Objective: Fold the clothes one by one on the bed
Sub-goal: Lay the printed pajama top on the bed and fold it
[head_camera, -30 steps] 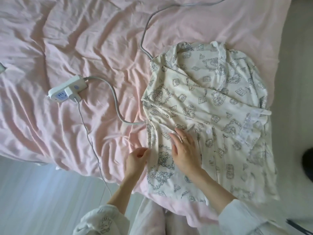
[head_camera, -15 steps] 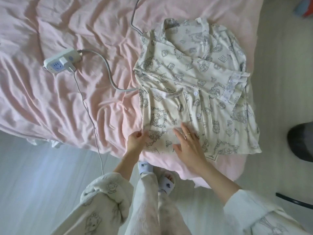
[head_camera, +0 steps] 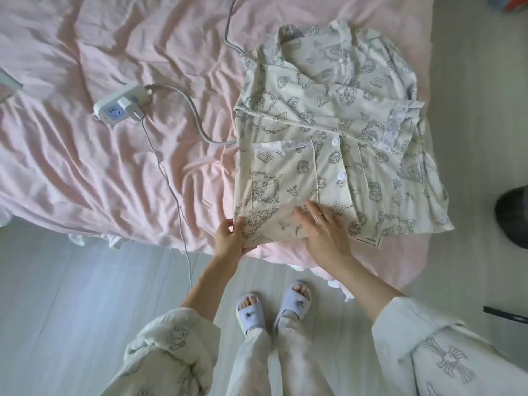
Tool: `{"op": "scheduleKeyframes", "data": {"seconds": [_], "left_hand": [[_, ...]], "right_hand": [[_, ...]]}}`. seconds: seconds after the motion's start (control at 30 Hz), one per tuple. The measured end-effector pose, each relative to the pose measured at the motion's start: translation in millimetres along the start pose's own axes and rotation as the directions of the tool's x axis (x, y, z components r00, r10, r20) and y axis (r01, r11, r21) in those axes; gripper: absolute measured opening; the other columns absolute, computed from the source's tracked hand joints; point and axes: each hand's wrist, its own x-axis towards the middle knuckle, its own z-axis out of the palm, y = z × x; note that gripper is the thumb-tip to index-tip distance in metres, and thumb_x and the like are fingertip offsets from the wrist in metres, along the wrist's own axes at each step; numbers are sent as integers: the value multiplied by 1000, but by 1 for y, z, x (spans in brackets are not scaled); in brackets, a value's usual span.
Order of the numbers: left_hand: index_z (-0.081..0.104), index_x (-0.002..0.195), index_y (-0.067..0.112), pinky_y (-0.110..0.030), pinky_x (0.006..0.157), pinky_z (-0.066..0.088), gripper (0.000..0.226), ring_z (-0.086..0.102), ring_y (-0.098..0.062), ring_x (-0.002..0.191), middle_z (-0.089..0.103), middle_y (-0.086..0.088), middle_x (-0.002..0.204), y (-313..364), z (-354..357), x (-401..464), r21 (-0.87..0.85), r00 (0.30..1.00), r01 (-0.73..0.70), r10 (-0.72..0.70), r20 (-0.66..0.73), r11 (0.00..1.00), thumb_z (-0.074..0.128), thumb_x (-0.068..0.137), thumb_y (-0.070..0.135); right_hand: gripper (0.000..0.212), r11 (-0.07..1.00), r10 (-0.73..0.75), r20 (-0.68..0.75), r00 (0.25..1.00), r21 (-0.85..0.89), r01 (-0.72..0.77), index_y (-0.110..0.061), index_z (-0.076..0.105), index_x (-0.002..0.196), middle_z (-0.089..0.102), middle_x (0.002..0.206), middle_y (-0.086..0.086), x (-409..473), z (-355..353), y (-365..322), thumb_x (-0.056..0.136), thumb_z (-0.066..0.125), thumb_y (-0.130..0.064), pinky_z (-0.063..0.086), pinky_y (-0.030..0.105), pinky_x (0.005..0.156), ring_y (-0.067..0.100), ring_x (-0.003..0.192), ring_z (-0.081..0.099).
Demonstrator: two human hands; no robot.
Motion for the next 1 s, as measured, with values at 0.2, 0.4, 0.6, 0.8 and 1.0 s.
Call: {"op": "scheduleKeyframes", "data": {"seconds": [0.2,0.4,0.6,0.8,1.0], "left_hand": [[43,106,8,-18,35,46,15,45,-15,51,50,-6,72,3,-5,5,297,990,136,-137,-19,945,52,95,16],[42,126,4,-37,76,51,40,49,-21,67,53,-14,99,39,13,10,454,997,6,27,-67,891,41,86,-1],[55,116,7,-31,73,47,32,54,-22,78,60,-9,110,89,90,9,583,957,-288,254,142,760,40,89,0],[54,124,10,-34,93,45,35,55,-24,114,57,-6,129,112,195,25,665,826,-550,448,343,505,39,93,3],[25,146,28,-44,120,1,52,-1,-22,147,8,3,158,93,271,47,703,677,-710,315,666,40,40,97,20]], "right_hand": [[32,992,-41,204,978,125,15,-13,62,120,41,146,8,-9,-17,5,94,43,-13,37,35,102,22,136,36],[32,916,118,251,961,347,-204,-6,60,120,63,121,10,-5,-56,30,96,42,-17,45,40,94,27,110,58],[33,783,287,276,917,484,-391,-5,57,120,61,123,14,12,-104,99,98,40,-22,47,37,95,28,113,58],[39,617,539,189,821,576,-537,-10,47,134,53,135,5,67,-101,209,98,38,-23,39,44,103,25,123,50],[29,545,697,224,681,453,-706,-7,58,113,60,116,14,79,-57,282,93,40,-18,49,40,89,29,104,57]]}}
